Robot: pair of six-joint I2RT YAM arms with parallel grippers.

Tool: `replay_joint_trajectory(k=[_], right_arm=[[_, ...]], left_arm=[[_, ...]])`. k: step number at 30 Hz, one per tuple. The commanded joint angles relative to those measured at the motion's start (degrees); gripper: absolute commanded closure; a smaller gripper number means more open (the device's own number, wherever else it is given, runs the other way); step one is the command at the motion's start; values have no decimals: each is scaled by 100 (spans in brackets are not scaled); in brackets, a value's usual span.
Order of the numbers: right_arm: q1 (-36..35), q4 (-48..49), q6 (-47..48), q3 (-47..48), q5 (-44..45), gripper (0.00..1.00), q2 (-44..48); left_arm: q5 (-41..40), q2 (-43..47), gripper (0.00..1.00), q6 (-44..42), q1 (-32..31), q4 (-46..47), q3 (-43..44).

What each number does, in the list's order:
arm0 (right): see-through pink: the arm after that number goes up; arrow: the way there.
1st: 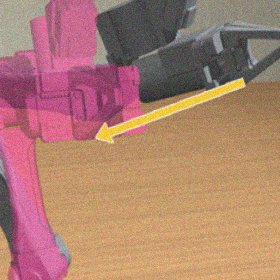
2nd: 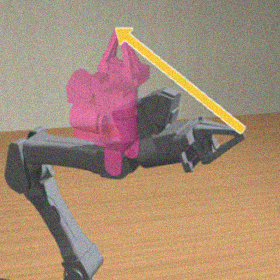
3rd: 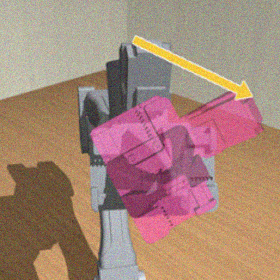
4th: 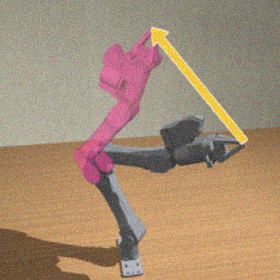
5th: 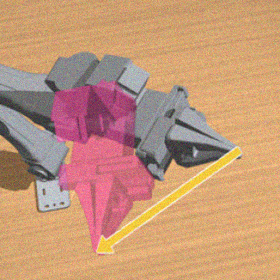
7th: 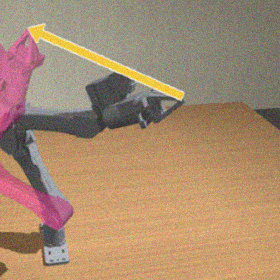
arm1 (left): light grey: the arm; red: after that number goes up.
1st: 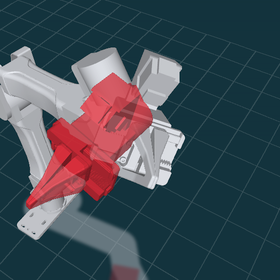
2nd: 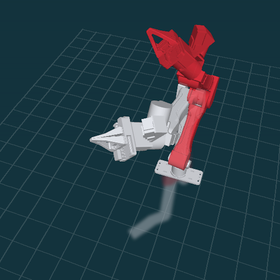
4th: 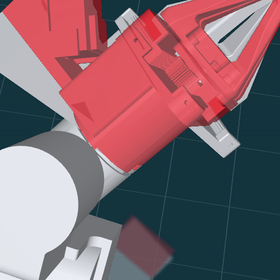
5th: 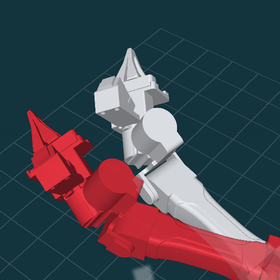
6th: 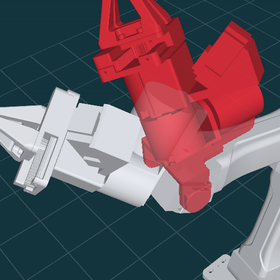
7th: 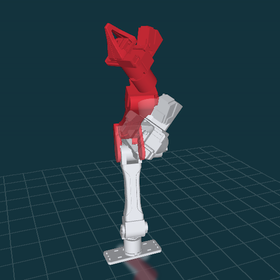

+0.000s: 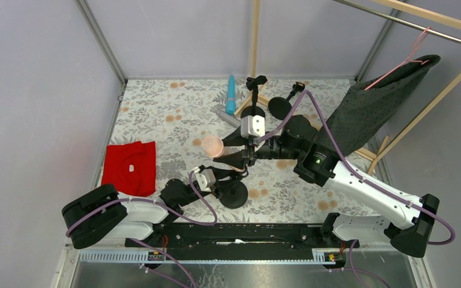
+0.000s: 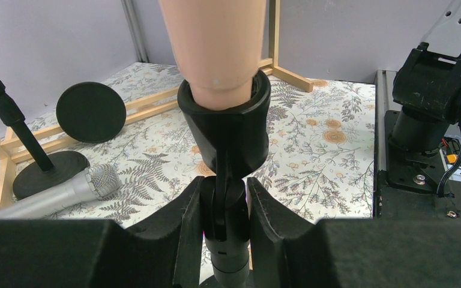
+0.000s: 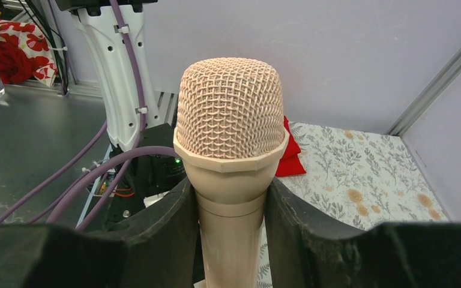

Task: Attach the microphones to the stand

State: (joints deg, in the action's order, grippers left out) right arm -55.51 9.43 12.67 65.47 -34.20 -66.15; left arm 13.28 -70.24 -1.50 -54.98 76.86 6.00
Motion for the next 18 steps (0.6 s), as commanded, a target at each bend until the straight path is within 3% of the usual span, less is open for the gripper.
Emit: replay_joint_trajectory(k=[1, 10, 18], right_arm=[[-26, 530, -217, -102, -158, 100, 206], [-27, 671, -203, -637, 242, 100, 469], [-29, 1549, -432, -1580, 981, 100, 1137]], left_arm=[[30, -34, 100, -194, 0, 242, 32], [-14, -12, 100, -210, 4, 296, -11], [-62, -84, 100, -167, 5, 528, -94]])
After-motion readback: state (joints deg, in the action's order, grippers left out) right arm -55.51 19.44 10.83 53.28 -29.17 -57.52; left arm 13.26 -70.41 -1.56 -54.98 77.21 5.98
